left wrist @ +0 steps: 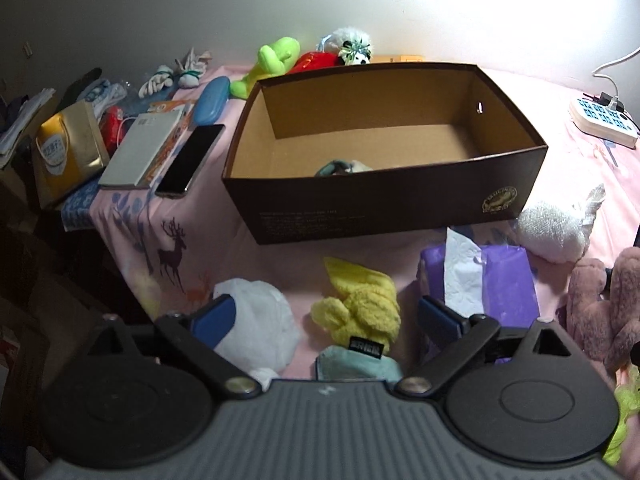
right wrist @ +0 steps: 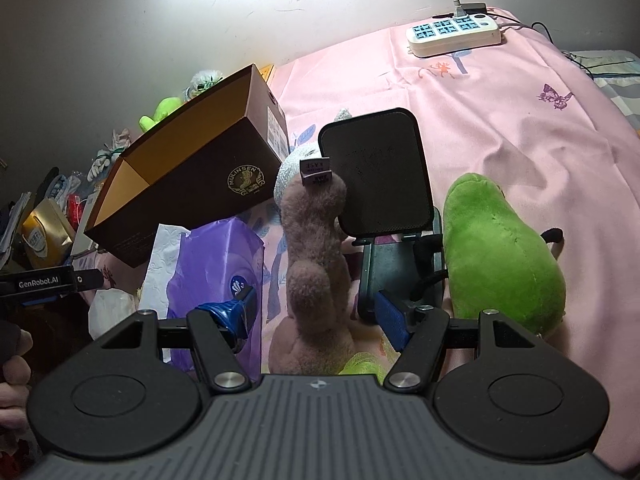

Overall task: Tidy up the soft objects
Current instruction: 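Withdraw the left gripper and position the right gripper at the pink bunny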

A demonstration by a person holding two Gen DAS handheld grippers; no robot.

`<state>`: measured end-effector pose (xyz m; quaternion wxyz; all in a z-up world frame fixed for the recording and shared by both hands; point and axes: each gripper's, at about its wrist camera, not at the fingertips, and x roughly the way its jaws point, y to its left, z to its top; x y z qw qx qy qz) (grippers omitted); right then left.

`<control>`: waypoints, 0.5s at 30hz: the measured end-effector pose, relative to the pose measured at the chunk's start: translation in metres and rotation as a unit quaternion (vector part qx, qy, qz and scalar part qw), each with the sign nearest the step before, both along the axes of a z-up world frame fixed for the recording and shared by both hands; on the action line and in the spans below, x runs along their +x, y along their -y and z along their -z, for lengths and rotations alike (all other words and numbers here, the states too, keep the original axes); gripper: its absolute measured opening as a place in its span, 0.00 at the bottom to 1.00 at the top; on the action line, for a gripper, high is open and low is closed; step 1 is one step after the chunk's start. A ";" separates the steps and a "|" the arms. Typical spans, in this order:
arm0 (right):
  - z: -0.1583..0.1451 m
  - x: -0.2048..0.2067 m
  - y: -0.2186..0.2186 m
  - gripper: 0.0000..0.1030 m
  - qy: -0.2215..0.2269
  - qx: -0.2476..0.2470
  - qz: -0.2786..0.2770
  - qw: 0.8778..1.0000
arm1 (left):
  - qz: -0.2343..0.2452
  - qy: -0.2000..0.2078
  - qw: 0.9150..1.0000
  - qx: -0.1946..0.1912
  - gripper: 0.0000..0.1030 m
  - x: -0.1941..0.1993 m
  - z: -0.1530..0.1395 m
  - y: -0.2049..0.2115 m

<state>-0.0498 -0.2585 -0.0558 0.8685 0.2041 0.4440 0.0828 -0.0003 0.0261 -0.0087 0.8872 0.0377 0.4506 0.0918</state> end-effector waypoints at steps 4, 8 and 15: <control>0.005 0.002 0.004 0.49 -0.005 0.000 -0.003 1.000 | -0.010 -0.002 1.000 0.009 0.96 -0.012 0.001 0.007; 0.007 0.002 0.006 0.49 -0.004 0.005 -0.012 1.000 | -0.020 -0.004 1.000 0.015 0.96 -0.020 0.002 0.012; 0.007 0.000 0.005 0.49 0.006 0.010 -0.033 0.999 | -0.026 -0.012 0.999 0.022 0.97 -0.029 0.006 0.022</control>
